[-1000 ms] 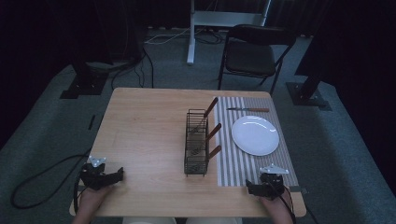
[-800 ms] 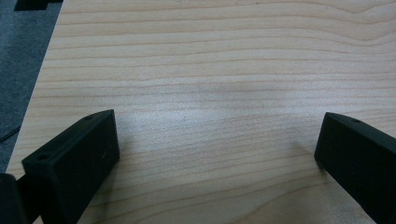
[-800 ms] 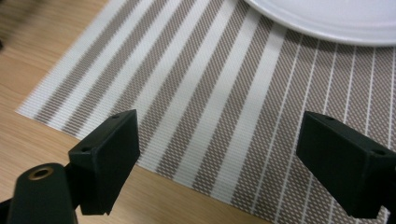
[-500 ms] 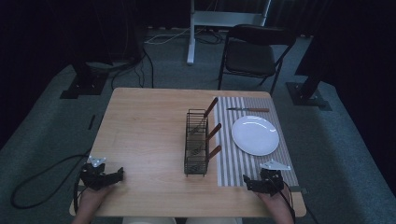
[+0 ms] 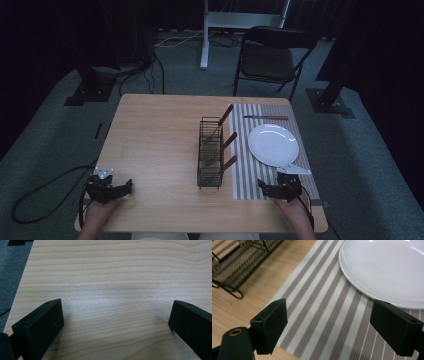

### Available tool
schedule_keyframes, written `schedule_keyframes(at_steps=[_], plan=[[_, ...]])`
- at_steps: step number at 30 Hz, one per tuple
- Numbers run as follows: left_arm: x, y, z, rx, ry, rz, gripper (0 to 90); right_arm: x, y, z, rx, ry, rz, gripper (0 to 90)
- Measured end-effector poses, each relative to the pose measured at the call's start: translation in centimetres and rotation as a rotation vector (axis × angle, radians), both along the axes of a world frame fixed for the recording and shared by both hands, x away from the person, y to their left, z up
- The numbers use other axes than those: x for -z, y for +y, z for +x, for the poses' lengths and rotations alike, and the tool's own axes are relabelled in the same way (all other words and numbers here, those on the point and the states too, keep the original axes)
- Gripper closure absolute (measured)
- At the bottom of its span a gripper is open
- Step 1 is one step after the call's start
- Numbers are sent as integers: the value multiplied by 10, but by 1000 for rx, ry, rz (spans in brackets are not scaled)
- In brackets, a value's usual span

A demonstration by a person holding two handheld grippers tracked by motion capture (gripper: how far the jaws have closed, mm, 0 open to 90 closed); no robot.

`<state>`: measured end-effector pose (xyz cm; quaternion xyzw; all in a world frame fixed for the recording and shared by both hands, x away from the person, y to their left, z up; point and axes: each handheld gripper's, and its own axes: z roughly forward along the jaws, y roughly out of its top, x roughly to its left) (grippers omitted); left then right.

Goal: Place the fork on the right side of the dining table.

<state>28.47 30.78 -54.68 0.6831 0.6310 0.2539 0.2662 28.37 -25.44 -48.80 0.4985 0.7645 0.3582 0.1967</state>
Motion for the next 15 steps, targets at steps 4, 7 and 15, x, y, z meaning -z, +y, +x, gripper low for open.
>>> schedule_keyframes(at_steps=[4, 7, 15], plan=[[0, 0, 0, 0, 0, 0, 2, -9, 3, 7, -3, -19, 10, 141], [0, 0, 0, 0, 0, 0, 2, -13, 4, 12, -6, -28, 13, 141], [0, 0, 0, 1, 1, 2, 2, -27, 9, 27, -13, -54, 30, 147]])
